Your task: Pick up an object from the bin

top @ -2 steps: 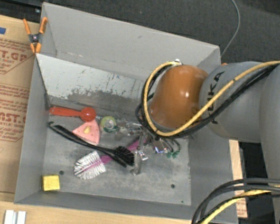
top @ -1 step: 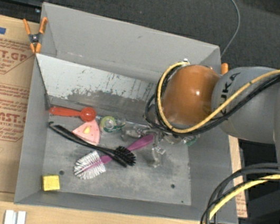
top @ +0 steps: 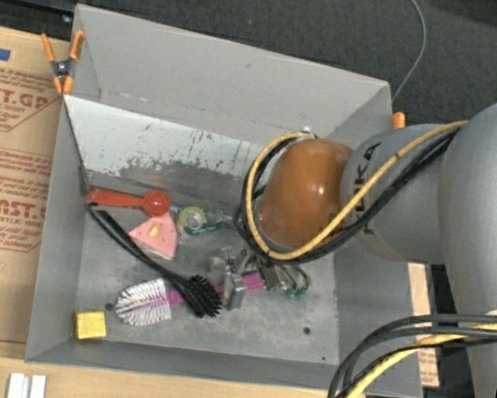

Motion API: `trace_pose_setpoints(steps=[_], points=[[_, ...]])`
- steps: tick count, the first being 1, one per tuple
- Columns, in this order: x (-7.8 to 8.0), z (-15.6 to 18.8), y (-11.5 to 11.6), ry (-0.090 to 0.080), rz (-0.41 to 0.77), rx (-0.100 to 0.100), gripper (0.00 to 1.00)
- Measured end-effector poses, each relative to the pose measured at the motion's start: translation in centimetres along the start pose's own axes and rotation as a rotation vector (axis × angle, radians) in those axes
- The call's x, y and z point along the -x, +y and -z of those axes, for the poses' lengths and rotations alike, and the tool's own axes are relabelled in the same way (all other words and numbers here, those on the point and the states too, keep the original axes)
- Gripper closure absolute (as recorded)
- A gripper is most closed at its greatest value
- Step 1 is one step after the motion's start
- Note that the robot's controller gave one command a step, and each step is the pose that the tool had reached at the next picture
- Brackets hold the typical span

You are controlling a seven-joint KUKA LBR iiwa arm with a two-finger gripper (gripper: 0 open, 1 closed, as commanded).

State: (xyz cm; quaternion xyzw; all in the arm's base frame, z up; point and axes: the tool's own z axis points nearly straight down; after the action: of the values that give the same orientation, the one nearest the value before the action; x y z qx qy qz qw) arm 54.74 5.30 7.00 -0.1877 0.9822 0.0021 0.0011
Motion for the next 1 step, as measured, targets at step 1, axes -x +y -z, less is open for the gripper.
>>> trace_pose_setpoints(steps=[1], points=[[0.00, 0.01, 0.00, 0.000, 0.001, 0.000, 1.00]])
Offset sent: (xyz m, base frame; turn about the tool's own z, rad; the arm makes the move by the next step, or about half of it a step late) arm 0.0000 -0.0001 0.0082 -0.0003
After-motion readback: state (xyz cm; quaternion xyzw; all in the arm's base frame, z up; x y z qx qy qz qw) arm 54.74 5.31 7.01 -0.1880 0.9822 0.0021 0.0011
